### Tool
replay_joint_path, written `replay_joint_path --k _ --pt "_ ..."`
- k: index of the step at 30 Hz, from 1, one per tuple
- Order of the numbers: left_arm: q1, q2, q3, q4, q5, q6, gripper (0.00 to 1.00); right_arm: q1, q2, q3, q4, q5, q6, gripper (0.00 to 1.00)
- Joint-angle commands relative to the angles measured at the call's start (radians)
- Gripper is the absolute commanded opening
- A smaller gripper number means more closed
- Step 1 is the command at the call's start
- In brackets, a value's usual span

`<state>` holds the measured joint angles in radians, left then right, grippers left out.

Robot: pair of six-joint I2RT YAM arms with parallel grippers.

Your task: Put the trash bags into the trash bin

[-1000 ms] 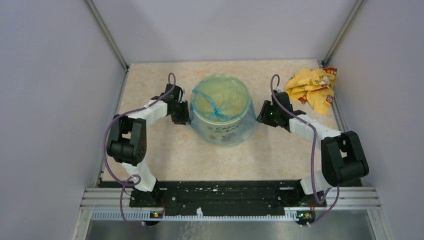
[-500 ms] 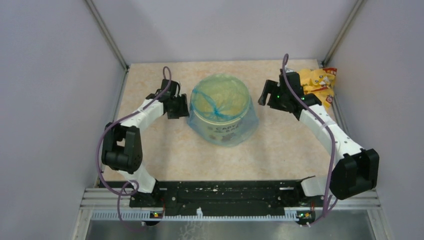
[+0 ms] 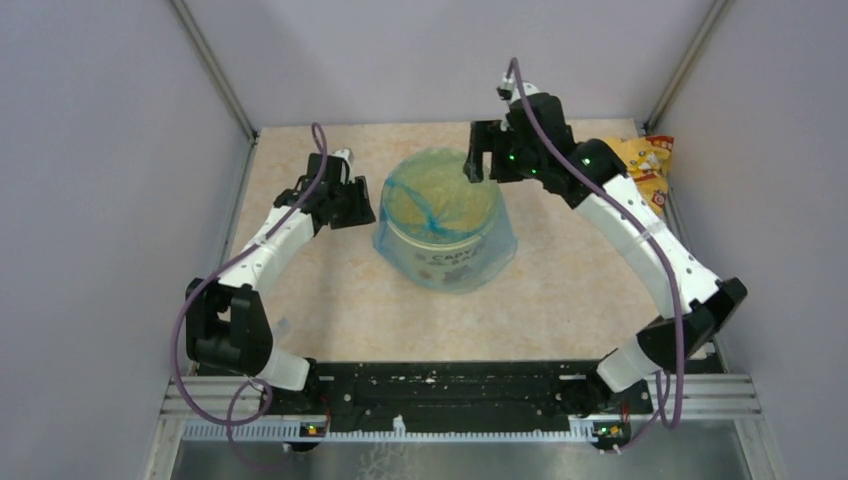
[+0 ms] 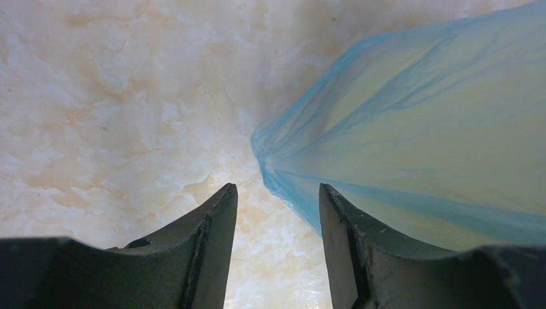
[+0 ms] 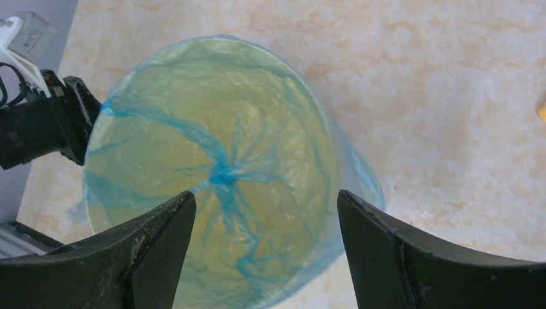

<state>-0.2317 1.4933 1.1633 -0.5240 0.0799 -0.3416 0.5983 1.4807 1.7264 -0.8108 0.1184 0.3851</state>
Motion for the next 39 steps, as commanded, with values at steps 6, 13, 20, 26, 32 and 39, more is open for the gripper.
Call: replay_joint_path --k 6,13,20,26,32,39 --pt "-0.003 -0.149 -0.035 0.03 0.12 0.011 0.53 0.167 0.326 0.367 -0.232 0.037 -0.104 0.8" --pt "-0.01 -0.241 -0.136 0.084 0.192 -0.001 0.46 0.2 0.46 0.411 -0.281 -0.01 -0.112 0.8" --pt "-0.023 -0.251 -0.202 0.137 0.245 -0.025 0.4 0.207 0.497 0.364 -0.302 -0.037 -0.109 0.78" --pt "-0.024 -0.237 -0.22 0.156 0.265 -0.022 0.37 0.207 0.514 0.316 -0.291 -0.048 -0.102 0.76" --pt "-0.024 -0.23 -0.22 0.162 0.28 -0.019 0.36 0.207 0.521 0.242 -0.241 -0.056 -0.09 0.74" --pt "-0.026 -0.232 -0.221 0.163 0.286 -0.016 0.36 0.207 0.546 0.184 -0.2 -0.038 -0.089 0.74"
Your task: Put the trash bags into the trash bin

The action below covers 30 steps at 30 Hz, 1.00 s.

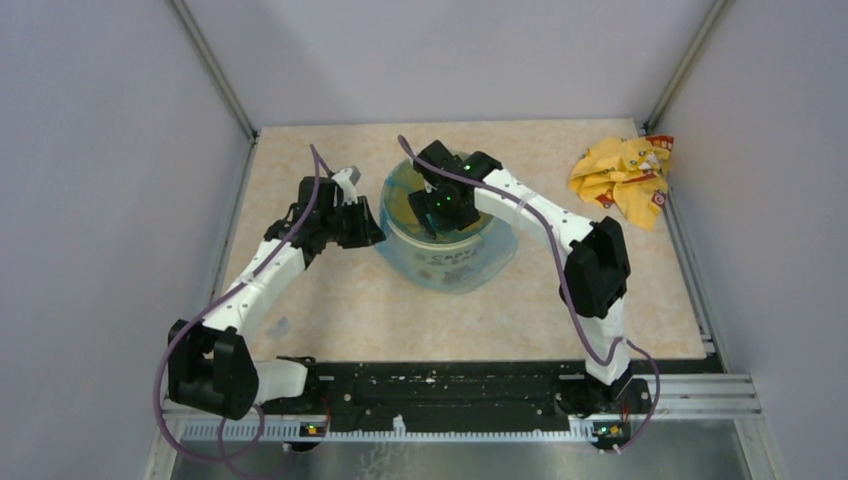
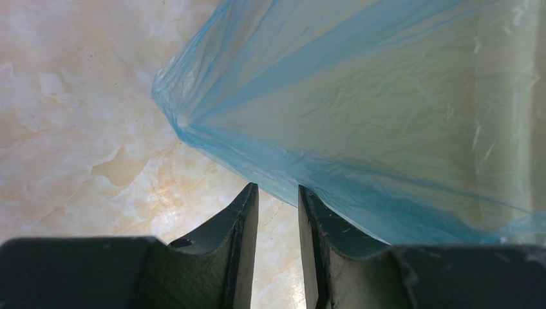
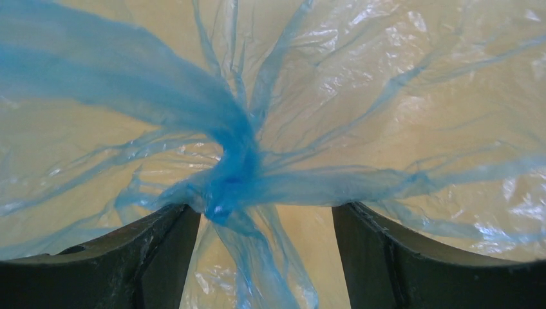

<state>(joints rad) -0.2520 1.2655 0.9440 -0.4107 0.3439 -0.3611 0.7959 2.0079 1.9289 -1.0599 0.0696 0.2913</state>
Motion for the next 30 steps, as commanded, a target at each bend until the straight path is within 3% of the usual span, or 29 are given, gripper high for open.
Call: replay_joint_path --k 1,30 --pt "-0.006 -0.005 -0.003 0.049 0.021 0.004 0.36 0.009 0.022 -0.026 0.053 0.014 0.006 0.74" --pt "-0.006 -0.02 -0.013 0.048 0.028 0.0 0.36 -0.036 0.095 -0.096 0.101 -0.041 -0.021 0.73"
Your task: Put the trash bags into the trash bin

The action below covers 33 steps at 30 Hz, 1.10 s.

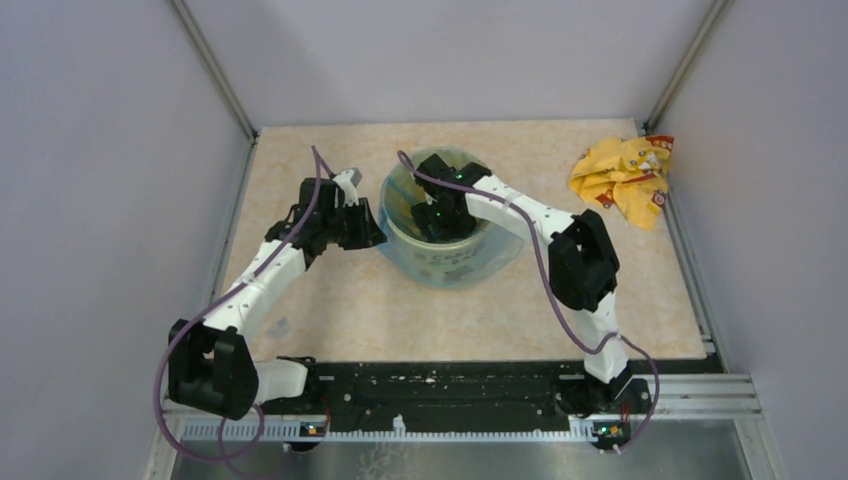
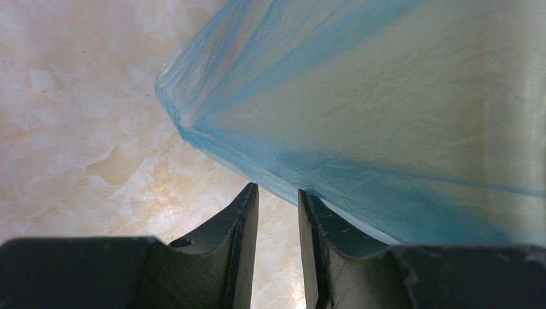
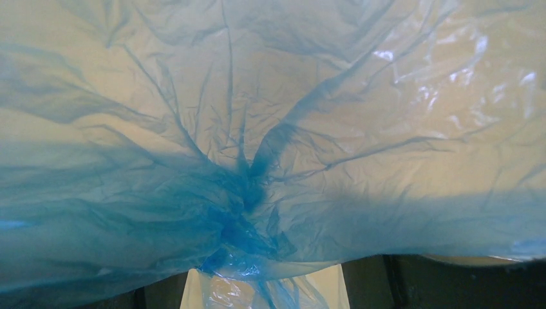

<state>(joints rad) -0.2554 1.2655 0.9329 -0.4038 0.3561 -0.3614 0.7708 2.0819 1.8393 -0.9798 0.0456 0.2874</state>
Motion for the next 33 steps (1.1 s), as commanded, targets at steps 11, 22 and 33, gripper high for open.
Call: replay_joint_path --k 11,22,33 --pt "-0.002 -0.01 0.004 0.04 0.016 -0.001 0.36 -0.033 0.059 -0.013 0.033 -0.031 -0.039 0.73" --pt "-0.002 -0.006 0.009 0.037 0.017 0.001 0.36 -0.041 0.086 -0.042 0.062 -0.022 -0.044 0.73" --pt "-0.002 -0.002 0.011 0.04 0.026 -0.001 0.36 -0.042 0.068 -0.132 0.143 0.005 -0.039 0.73"
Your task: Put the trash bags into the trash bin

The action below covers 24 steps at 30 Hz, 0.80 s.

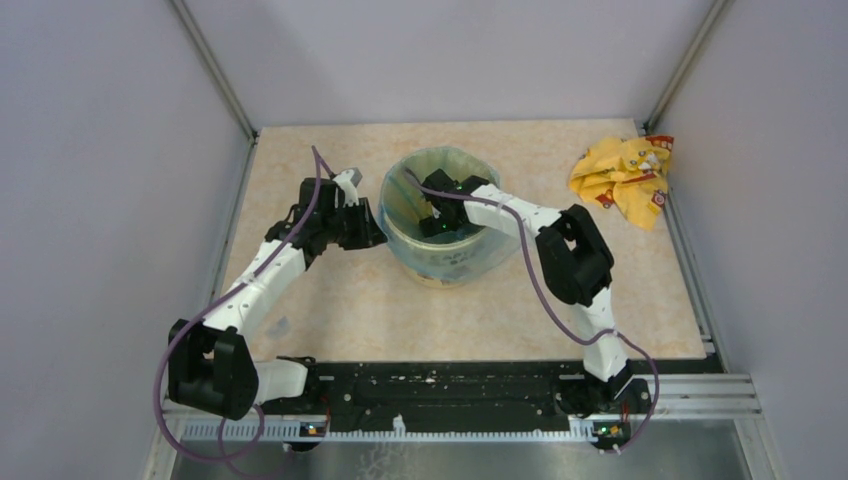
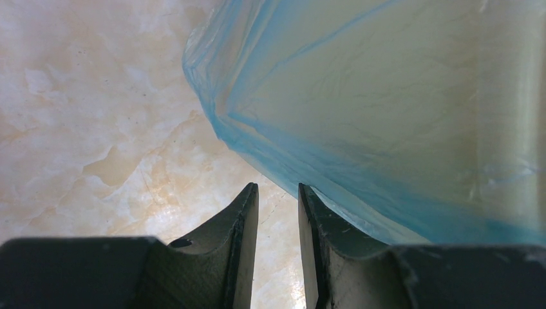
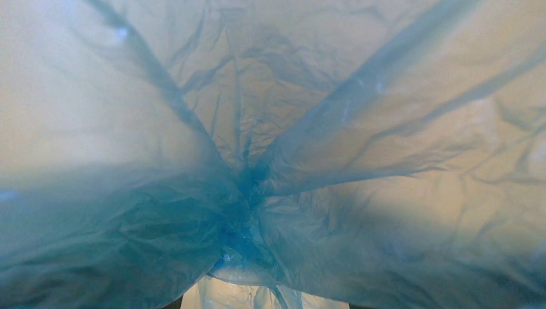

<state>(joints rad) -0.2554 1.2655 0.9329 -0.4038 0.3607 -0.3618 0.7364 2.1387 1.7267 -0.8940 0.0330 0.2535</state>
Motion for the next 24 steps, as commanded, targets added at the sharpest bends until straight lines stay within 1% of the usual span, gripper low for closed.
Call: replay_joint_path --k 1,24 --pt "-0.002 -0.002 0.011 0.042 0.022 0.0 0.35 -0.006 0.013 -0.024 0.062 0.018 -0.004 0.73" --pt "-0.004 -0.009 0.012 0.039 0.024 -0.002 0.36 -0.008 0.01 -0.103 0.154 0.008 0.01 0.73"
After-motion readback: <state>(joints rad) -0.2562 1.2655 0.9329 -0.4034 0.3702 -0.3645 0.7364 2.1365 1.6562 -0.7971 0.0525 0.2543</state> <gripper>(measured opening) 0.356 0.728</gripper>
